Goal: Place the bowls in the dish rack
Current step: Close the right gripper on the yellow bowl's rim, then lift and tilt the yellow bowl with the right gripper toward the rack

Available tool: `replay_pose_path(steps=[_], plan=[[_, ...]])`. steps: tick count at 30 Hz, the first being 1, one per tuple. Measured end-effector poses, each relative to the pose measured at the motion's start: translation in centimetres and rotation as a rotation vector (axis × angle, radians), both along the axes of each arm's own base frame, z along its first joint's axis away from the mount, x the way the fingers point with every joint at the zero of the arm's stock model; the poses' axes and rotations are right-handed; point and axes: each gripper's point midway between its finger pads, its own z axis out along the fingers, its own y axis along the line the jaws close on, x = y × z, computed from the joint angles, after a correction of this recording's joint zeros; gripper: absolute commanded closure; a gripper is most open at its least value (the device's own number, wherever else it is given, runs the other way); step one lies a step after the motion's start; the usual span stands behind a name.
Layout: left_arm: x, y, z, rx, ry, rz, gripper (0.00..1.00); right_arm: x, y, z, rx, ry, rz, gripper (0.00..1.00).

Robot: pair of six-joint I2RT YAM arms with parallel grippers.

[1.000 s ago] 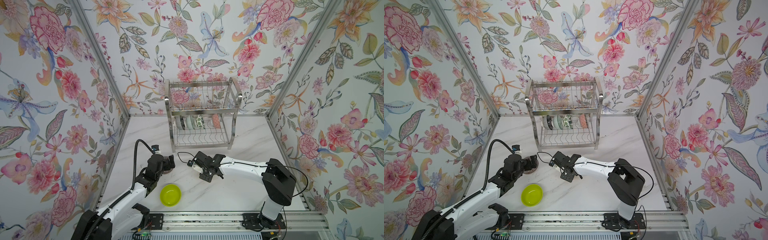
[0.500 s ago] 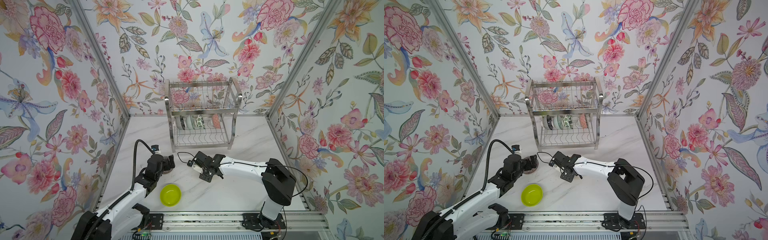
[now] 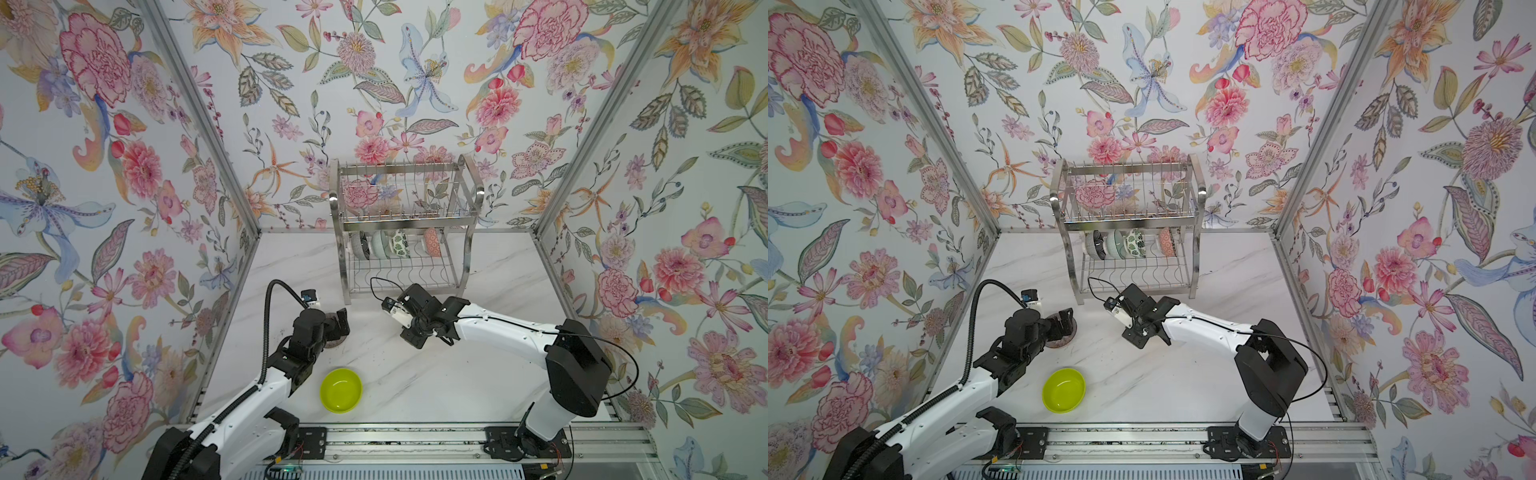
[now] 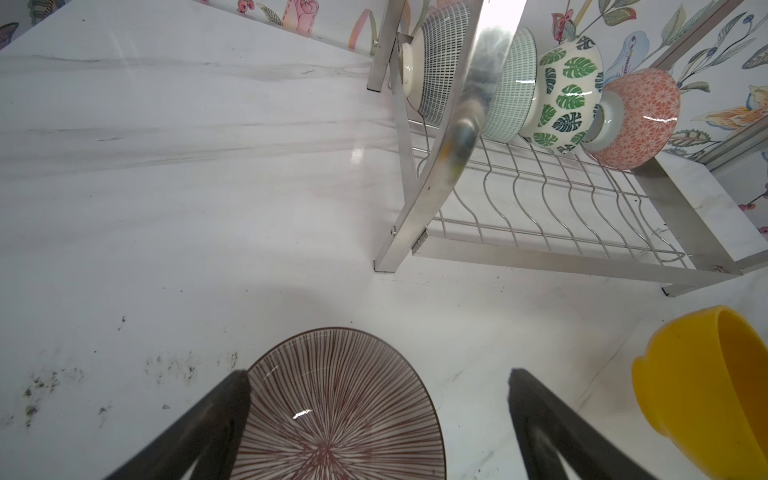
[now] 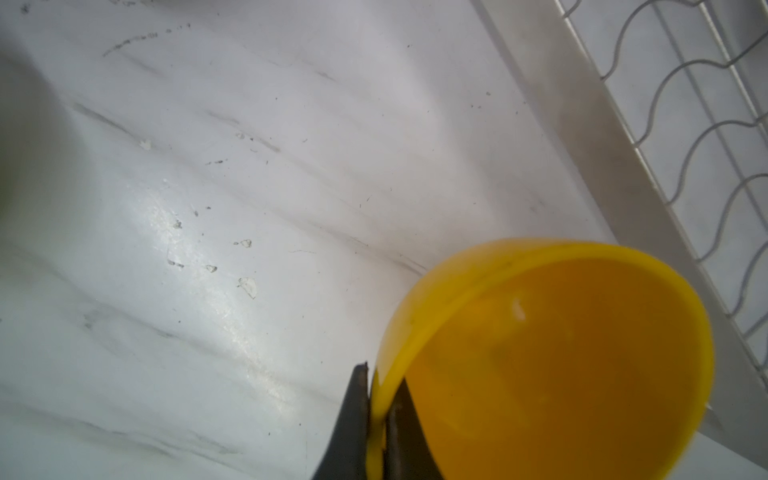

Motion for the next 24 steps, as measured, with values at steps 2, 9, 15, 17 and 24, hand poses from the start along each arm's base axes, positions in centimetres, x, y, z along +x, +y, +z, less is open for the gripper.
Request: replay_pose_path(steps=[2, 9, 15, 17, 24], plan=[[0.0, 0.0, 0.2, -0.003, -0.005, -0.002, 0.01, 0.4, 0.3, 0.6, 0.040, -0.004, -0.015, 0.95], [-0.2, -0.5, 0.4, -0.019, -0.008, -0.028, 0.01, 1.8, 1.2, 2.7, 0.193, -0.029, -0.059, 0.95], [-0.5, -1.3, 2.1, -0.013, -0.015, -0.092, 0.01, 3.4, 2.6, 4.5, 0.326, -0.086, -0.088, 0.95], [-0.5, -1.7, 3.6, -0.004, -0.033, -0.124, 0.01, 3.8, 3.2, 5.2, 0.375, -0.108, -0.092, 0.95], [-1.0, -3.5, 8.1, 0.047, -0.086, -0.282, 0.01, 5.6, 5.3, 8.6, 0.554, -0.206, -0.105, 0.95]])
